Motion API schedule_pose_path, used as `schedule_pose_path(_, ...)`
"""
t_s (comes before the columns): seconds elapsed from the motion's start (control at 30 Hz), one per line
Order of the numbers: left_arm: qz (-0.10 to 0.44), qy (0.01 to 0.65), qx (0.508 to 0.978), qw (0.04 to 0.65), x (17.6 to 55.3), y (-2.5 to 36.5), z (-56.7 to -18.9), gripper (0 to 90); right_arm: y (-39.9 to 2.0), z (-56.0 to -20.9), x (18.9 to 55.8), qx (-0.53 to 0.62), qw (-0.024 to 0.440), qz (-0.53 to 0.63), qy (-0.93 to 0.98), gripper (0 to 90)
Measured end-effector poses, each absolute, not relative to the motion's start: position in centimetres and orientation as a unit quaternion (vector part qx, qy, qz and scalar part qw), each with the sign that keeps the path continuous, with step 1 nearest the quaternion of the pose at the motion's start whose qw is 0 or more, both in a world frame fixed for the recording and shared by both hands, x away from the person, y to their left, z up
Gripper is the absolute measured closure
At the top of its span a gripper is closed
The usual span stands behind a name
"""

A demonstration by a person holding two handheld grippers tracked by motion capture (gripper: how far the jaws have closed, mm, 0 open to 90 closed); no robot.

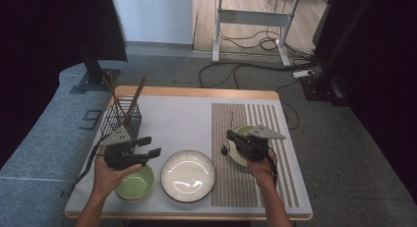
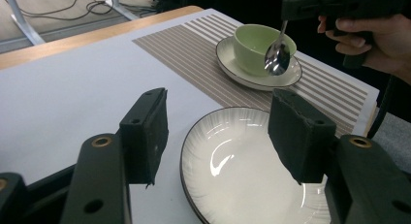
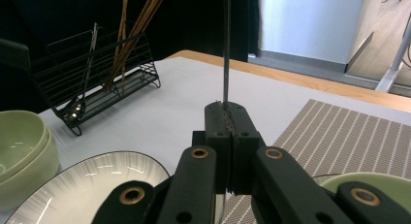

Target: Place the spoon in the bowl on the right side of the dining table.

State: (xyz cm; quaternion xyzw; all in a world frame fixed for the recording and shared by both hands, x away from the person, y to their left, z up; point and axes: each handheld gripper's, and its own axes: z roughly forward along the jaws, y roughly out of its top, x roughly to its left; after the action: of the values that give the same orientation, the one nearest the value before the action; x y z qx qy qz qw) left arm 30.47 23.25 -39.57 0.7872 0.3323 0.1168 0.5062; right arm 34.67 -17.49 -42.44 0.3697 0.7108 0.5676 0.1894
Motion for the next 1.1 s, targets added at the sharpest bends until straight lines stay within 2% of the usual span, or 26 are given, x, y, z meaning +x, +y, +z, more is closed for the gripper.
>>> schedule_pose_path(1.1,0.125,0.342,0.795,0.486,30.2,23.3,-41.2,39.5,-21.1,-42.0,35.9,0.409,0.215,0.571,0.679,89.4)
